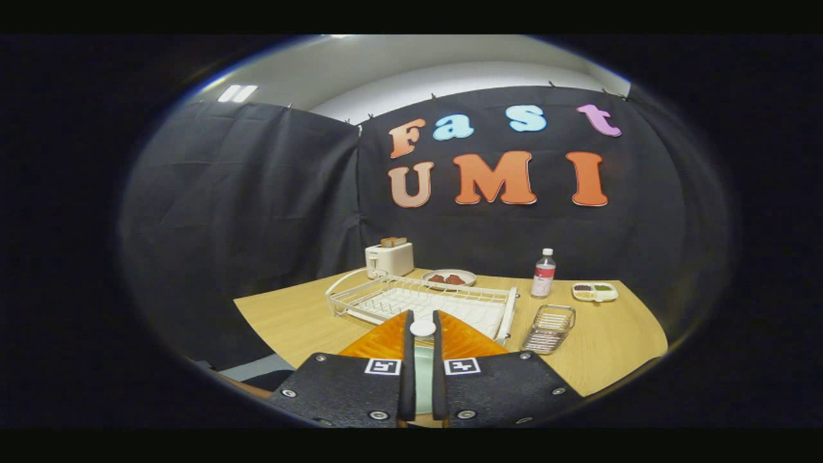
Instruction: Take the plate from the dish rack, then take the spoon from the basket and place it into the plate.
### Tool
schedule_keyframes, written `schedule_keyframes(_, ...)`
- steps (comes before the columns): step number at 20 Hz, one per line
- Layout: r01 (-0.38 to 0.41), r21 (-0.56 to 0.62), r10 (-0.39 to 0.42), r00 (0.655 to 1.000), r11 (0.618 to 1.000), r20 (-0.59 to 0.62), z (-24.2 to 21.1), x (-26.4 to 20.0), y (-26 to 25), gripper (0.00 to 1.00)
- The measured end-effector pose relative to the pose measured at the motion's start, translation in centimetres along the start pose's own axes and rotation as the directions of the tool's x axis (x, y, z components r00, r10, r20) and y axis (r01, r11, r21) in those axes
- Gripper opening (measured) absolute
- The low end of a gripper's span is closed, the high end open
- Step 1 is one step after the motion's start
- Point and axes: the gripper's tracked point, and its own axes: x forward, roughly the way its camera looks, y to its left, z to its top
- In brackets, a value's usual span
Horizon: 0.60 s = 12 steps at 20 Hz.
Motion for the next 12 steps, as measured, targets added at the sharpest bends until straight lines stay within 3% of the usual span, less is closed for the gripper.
schedule_keyframes(12, -0.032, 0.044, 0.037, 0.992, 0.998, -0.123, -7.3, 0.4, -0.1, 0.10)
